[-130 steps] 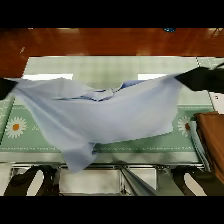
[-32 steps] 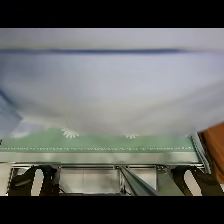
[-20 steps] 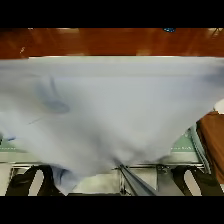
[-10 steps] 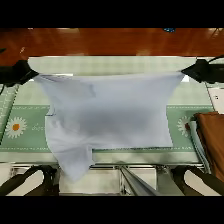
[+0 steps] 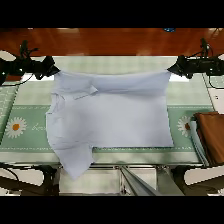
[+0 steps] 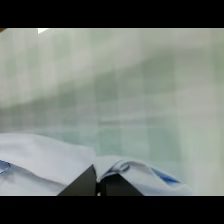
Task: Fold the shirts.
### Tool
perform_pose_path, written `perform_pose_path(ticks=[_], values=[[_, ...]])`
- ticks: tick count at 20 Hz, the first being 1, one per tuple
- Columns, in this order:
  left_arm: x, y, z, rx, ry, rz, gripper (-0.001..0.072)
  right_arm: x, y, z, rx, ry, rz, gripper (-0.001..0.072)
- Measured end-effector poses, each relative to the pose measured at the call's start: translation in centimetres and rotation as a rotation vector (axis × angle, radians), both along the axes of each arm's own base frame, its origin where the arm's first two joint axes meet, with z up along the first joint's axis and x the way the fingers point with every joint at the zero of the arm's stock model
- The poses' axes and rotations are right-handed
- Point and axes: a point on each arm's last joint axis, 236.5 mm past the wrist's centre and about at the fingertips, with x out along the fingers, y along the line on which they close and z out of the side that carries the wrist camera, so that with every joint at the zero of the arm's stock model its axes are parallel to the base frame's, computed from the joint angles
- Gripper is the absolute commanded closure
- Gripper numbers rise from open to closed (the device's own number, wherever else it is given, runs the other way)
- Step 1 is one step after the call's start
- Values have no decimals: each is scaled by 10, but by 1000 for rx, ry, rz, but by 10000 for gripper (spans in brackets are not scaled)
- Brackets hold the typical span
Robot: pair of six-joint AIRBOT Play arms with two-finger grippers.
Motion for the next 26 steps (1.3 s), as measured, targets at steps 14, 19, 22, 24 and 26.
perform_pose_path(ticks=[14, 19, 22, 24, 26], values=[[-146, 22, -39, 41, 366, -242, 688, -107, 7, -59, -28, 348, 236, 692], [-185, 16, -65, 15, 466, -277, 688, -130, 11, -82, -26, 422, 254, 692], [-194, 14, -71, 7, 485, -287, 688, -135, 10, -86, -29, 435, 256, 692], [-196, 13, -73, 7, 490, -289, 688, -136, 9, -87, -30, 439, 254, 692], [-196, 12, -74, 8, 489, -292, 688, -135, 3, -87, -29, 439, 238, 692]])
